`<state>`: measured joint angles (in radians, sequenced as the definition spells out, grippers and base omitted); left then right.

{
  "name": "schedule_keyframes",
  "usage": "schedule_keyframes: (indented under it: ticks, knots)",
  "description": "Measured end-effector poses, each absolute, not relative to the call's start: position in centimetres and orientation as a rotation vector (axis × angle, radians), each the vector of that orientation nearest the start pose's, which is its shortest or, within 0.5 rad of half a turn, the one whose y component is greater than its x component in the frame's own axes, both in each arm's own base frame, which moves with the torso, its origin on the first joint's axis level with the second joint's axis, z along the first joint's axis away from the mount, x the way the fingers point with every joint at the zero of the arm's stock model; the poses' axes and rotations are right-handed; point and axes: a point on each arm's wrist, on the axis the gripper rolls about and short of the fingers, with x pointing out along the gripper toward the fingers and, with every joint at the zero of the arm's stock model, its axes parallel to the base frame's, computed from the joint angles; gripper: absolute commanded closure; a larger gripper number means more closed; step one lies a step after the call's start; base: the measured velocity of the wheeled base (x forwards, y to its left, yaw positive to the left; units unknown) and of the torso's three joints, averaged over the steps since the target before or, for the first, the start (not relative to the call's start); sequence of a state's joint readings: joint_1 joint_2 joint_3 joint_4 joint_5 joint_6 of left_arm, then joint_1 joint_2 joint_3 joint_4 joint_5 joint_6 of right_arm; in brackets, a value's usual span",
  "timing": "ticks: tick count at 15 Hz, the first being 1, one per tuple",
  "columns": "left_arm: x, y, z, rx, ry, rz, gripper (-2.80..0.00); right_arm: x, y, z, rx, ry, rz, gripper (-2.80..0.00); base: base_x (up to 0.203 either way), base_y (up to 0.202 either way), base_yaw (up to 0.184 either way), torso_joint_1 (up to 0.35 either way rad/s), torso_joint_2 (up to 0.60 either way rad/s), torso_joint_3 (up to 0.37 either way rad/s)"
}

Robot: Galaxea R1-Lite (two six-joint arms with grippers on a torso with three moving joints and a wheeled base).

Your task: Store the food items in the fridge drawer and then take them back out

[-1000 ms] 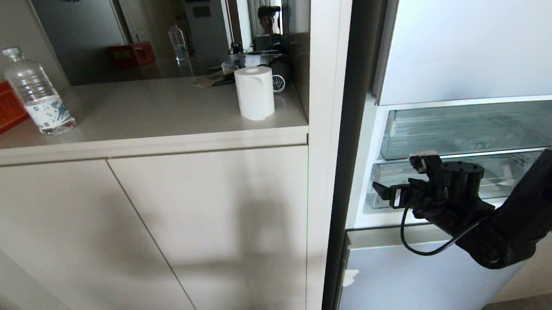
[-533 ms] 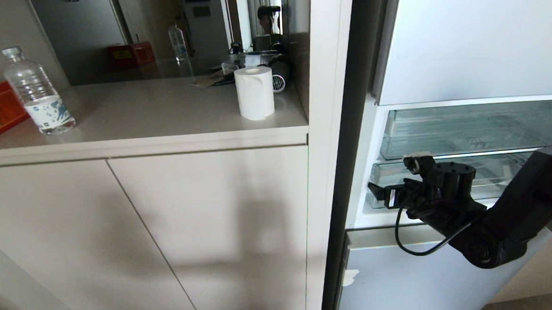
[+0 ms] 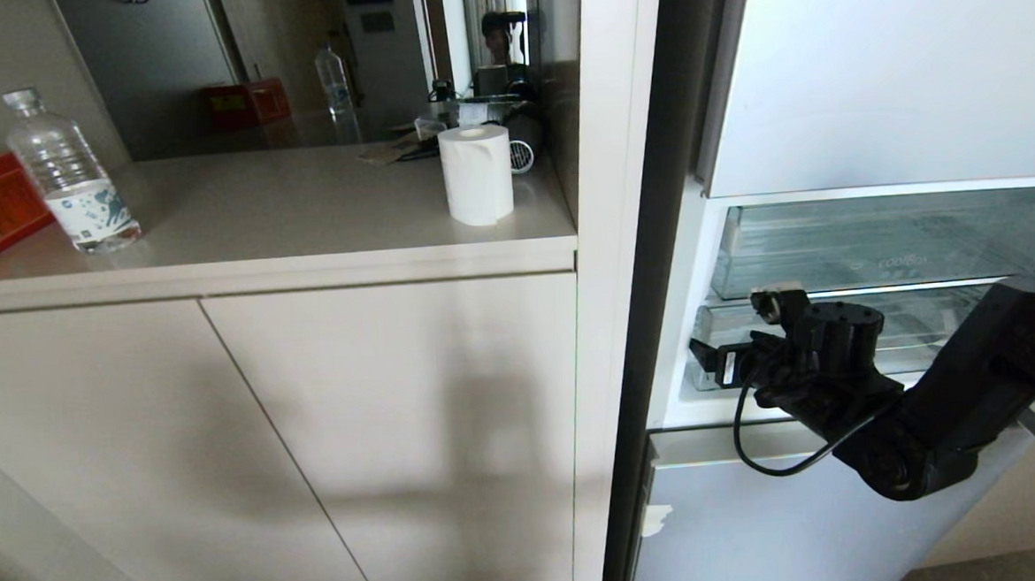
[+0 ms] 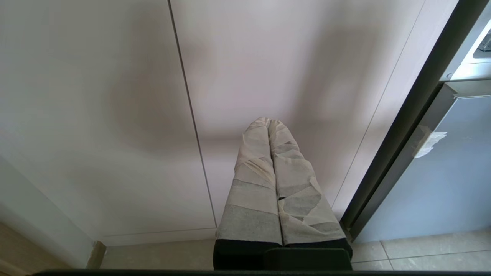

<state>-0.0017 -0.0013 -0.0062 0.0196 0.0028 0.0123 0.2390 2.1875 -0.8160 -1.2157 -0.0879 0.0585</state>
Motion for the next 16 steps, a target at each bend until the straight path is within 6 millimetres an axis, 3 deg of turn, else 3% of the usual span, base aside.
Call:
schedule_keyframes:
  ticks: [11, 16]
  knots:
    - [-2.3, 0.0, 7.5, 0.012, 0.012, 0.0, 0.0, 37.7, 11.8, 6.2, 0.028, 0.156, 0.171, 0.0, 0.0, 0.0, 0.0, 0.0, 0.0, 0.0]
    - [-2.3, 0.0, 7.5, 0.012, 0.012, 0.001, 0.0, 35.3, 11.9, 6.7, 0.043, 0.196, 0.185, 0.0, 0.0, 0.0, 0.0, 0.0, 0.0, 0.0]
